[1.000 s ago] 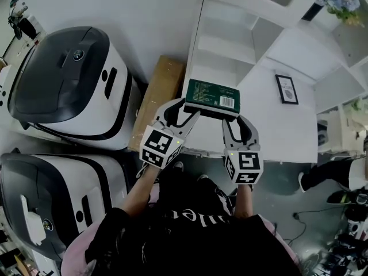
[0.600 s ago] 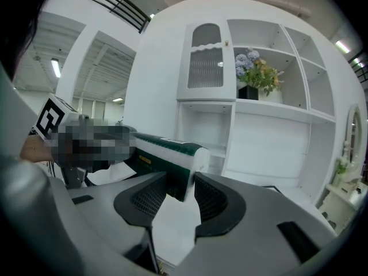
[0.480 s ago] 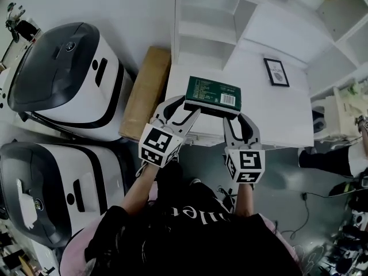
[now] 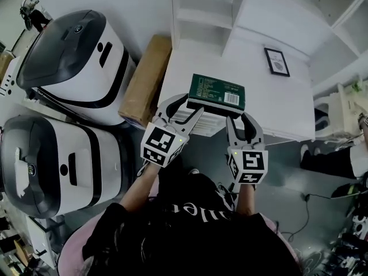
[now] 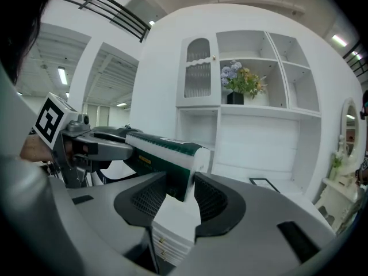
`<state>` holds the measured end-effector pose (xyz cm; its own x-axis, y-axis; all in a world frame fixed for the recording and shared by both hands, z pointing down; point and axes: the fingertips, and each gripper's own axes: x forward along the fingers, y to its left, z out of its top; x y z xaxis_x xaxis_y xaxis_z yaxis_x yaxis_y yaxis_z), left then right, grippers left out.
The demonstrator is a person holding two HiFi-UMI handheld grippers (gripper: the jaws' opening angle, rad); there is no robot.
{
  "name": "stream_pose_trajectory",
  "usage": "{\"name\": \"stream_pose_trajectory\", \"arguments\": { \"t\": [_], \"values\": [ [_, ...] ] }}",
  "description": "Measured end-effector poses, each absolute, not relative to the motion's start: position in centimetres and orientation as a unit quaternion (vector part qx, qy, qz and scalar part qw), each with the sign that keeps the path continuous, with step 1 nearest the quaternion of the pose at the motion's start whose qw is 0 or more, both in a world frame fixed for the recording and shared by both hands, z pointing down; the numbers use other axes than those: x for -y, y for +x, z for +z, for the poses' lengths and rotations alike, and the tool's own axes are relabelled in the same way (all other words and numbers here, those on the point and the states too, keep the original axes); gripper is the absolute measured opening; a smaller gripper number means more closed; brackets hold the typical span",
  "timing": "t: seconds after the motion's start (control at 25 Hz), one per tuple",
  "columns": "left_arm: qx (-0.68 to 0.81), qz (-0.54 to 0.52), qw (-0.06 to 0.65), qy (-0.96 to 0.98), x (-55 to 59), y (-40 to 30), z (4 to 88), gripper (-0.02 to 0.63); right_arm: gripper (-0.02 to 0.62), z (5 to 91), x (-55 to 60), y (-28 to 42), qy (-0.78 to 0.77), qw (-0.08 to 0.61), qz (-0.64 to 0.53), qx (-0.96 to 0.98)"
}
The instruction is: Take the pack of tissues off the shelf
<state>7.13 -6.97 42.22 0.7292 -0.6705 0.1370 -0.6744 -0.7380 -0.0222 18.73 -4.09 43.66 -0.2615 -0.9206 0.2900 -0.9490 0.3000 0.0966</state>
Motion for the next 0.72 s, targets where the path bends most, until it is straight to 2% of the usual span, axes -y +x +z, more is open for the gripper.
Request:
{"name": "stream_pose_trajectory", "arguments": {
  "t": [0.72],
  "values": [
    [0.379, 0.071, 0.021, 0.922, 2.1, 9.2, 42.7, 0.206, 0.176, 44.0, -0.4, 21.0, 0.575, 0.144, 0.036, 0.805]
  ]
}}
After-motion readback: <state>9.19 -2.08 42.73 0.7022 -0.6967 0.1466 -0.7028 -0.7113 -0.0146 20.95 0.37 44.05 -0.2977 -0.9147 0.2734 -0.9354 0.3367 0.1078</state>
